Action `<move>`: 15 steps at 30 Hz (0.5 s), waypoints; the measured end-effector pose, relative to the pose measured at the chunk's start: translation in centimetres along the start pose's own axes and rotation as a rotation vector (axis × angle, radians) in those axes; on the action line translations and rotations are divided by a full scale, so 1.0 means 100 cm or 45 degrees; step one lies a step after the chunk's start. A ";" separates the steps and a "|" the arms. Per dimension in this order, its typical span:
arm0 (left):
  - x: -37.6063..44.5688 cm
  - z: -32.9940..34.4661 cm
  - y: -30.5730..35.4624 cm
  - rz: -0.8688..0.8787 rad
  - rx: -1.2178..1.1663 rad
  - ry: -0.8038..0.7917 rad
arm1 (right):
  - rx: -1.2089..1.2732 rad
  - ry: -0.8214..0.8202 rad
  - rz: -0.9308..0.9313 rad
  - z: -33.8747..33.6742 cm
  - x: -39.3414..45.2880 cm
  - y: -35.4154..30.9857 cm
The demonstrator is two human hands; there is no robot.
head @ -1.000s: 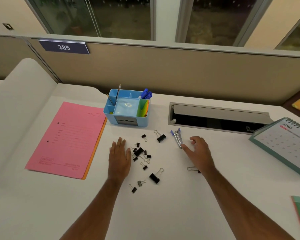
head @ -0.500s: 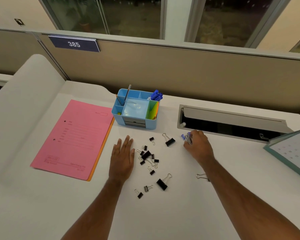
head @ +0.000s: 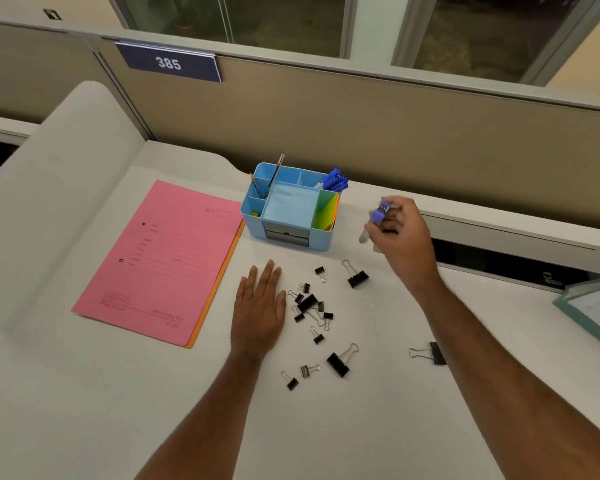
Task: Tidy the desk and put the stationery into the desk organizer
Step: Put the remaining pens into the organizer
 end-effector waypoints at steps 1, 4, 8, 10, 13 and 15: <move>0.000 0.000 0.000 -0.001 -0.001 0.000 | 0.010 -0.012 -0.058 0.006 0.008 -0.014; 0.000 0.000 -0.001 -0.014 -0.007 -0.005 | 0.006 -0.103 -0.206 0.027 0.036 -0.050; 0.000 -0.001 -0.001 -0.019 -0.028 -0.008 | -0.124 -0.219 -0.350 0.052 0.078 -0.080; 0.000 -0.001 -0.001 -0.021 -0.034 -0.007 | -0.186 -0.269 -0.400 0.065 0.098 -0.089; 0.000 -0.001 -0.001 -0.028 -0.044 -0.010 | -0.289 -0.343 -0.429 0.084 0.125 -0.096; 0.000 -0.002 -0.001 -0.032 -0.047 -0.011 | -0.378 -0.440 -0.412 0.098 0.140 -0.095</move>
Point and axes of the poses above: each hand's wrist, its own x-axis towards the middle knuckle, its own z-axis out of the palm, y = z × x, the point moved 7 cm from there along x, towards the middle knuckle, and after that the axes turned 8 degrees about -y, right-handed, at the moved point
